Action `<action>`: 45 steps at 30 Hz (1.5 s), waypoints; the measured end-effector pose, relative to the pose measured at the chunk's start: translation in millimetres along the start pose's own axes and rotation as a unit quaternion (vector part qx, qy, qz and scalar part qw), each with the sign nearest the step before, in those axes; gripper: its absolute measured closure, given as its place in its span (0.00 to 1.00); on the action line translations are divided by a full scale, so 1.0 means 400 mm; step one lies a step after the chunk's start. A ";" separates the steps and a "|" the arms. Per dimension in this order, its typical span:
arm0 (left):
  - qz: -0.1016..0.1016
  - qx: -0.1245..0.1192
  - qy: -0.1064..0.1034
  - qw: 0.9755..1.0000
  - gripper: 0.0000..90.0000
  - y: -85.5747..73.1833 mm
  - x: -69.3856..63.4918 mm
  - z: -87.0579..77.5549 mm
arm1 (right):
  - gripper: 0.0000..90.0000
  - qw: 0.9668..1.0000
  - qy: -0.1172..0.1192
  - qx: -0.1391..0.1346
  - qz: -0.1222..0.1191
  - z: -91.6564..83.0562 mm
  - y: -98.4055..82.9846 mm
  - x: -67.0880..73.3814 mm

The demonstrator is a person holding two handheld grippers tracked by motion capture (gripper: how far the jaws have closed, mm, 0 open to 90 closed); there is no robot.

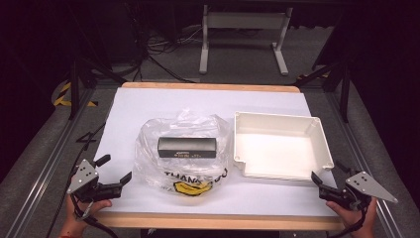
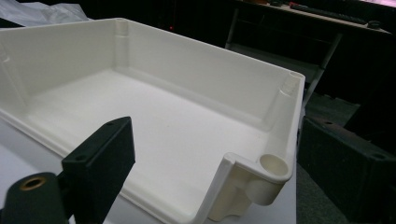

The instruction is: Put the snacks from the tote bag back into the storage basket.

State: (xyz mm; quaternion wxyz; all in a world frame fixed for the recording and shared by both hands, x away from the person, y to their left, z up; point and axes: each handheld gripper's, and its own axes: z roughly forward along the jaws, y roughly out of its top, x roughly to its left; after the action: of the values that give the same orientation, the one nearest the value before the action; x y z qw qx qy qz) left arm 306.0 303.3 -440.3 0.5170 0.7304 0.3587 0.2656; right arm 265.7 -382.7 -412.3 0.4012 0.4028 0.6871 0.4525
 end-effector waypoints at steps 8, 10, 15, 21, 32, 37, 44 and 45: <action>0.005 0.002 -0.002 1.000 0.09 -0.004 -0.003 -0.004 | 0.17 1.000 0.020 -0.002 0.000 -0.004 0.013 -0.004; 0.006 0.002 -0.001 1.000 0.09 -0.006 -0.002 -0.005 | 0.18 1.000 0.026 -0.003 -0.002 -0.003 0.016 -0.001; 0.000 0.005 0.001 1.000 0.09 -0.005 0.001 -0.005 | 0.22 0.999 0.038 -0.001 -0.020 -0.003 0.035 0.011; 0.002 0.007 -0.001 1.000 0.09 -0.006 -0.003 0.000 | 0.22 0.998 0.060 -0.002 -0.022 0.006 0.057 0.013; -0.011 0.006 0.003 1.000 0.09 -0.006 0.004 -0.012 | 0.23 0.996 0.081 -0.011 -0.037 0.020 0.094 0.028; -0.015 0.013 0.016 1.000 0.09 -0.012 0.011 -0.010 | 0.23 0.996 0.074 -0.024 -0.035 0.036 0.113 0.047; -0.015 0.011 0.014 1.000 0.09 -0.011 0.012 -0.011 | 0.23 0.994 0.093 -0.018 -0.054 0.071 0.133 0.087; -0.012 0.014 0.014 1.000 0.09 -0.010 0.010 -0.011 | 0.23 0.994 0.095 -0.016 -0.055 0.079 0.136 0.091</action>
State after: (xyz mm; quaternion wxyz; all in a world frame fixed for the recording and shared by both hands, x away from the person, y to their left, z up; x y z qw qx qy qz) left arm 304.1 309.6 -442.6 0.5050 0.7290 0.3788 0.2646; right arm 292.2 -325.2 -376.1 0.3649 0.3129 0.7357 0.4772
